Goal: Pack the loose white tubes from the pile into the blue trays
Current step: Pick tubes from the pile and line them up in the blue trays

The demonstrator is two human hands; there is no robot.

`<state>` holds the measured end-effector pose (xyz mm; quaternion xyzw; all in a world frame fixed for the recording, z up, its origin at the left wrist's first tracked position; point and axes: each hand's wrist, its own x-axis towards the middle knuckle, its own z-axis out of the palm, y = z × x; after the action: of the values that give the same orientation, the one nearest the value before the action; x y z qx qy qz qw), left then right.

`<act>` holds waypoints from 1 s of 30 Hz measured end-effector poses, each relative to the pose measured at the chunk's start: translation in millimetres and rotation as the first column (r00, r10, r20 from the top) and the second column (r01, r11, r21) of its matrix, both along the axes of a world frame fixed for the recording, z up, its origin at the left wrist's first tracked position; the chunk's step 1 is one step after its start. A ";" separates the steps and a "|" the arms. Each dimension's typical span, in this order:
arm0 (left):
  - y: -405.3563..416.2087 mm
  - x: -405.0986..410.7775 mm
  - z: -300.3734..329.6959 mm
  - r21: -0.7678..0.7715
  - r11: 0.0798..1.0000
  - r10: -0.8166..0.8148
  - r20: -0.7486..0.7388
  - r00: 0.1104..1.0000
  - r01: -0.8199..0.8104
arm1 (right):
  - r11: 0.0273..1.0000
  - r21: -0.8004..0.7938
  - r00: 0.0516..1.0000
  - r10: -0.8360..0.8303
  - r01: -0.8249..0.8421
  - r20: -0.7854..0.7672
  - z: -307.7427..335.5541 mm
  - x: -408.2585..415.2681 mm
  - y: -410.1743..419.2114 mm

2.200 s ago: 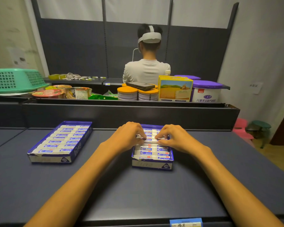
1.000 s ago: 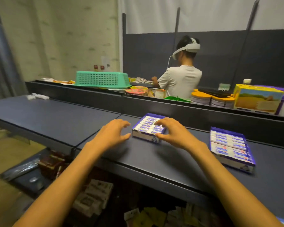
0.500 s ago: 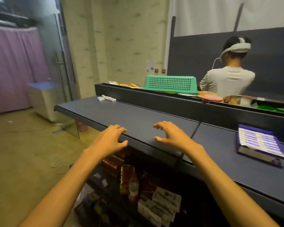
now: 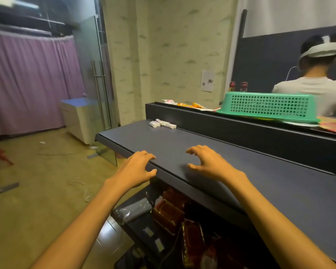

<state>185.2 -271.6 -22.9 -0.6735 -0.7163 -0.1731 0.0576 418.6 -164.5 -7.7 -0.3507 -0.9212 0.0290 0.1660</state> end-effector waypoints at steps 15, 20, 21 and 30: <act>168.1 -143.9 6.3 -0.046 0.989 -0.141 0.026 0.990 0.142 | 0.990 -0.016 0.989 -0.139 0.140 0.059 14.1 -130.0 124.2; 212.5 -198.8 1.2 -0.038 0.968 -0.245 0.043 0.969 0.247 | 0.970 -0.033 0.970 -0.240 0.242 0.042 7.3 -173.3 148.8; 220.2 -209.6 2.2 -0.039 0.962 -0.269 0.045 0.962 0.271 | 0.962 -0.048 0.963 -0.268 0.270 0.041 6.5 -181.5 151.9; 290.2 -272.2 1.3 -0.053 0.906 -0.417 0.067 0.907 0.420 | 0.892 -0.092 0.896 -0.438 0.443 0.073 1.1 -240.6 178.5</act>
<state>-87.0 18.6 -21.6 -0.8081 -0.5619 -0.1755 -0.0225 178.1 13.9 -6.6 -0.5593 -0.8187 0.0310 0.1263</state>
